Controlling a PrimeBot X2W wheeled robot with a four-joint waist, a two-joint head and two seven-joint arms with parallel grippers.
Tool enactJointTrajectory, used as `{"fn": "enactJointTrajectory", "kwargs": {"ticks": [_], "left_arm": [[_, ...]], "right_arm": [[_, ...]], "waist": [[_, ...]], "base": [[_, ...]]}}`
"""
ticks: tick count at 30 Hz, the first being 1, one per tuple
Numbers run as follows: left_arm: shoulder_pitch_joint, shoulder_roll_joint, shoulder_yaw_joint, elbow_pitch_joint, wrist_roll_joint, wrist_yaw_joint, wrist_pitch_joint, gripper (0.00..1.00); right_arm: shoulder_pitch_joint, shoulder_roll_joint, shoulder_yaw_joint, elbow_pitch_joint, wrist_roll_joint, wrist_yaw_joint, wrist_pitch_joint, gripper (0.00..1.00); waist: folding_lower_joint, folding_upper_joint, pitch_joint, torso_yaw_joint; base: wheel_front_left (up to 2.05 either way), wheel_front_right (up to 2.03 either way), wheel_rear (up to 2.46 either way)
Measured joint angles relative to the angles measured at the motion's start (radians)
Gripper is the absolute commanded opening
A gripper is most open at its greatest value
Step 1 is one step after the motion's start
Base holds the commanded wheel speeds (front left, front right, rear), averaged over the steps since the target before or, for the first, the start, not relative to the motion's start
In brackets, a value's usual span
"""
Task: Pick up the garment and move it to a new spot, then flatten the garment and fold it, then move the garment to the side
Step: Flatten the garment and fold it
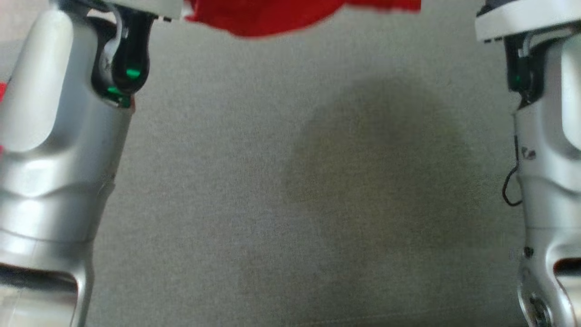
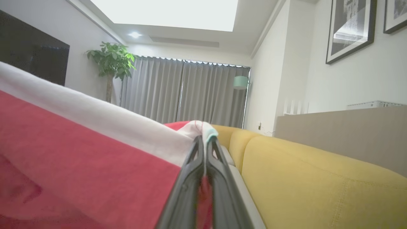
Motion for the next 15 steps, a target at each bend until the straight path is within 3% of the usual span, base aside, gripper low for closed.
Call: {"fn": "enactJointTrajectory", "kwargs": {"ticks": [9, 15], "left_arm": [[0.119, -0.041, -0.021, 0.191, -0.006, -0.06, -0.111, 0.0], [0.251, -0.058, -0.047, 0.214, -0.022, -0.084, -0.194, 0.0]], "right_arm": [[0.035, 0.033, 0.001, 0.258, -0.026, 0.0, -0.099, 0.0], [0.139, 0.042, 0.005, 0.23, 0.001, 0.0, -0.101, 0.0]], "waist": [[0.0001, -0.0001, 0.148, 0.008], [-0.0002, -0.0001, 0.178, 0.009]], "base": [[0.0, 0.0, 0.0], [0.0, 0.0, 0.0]]}}
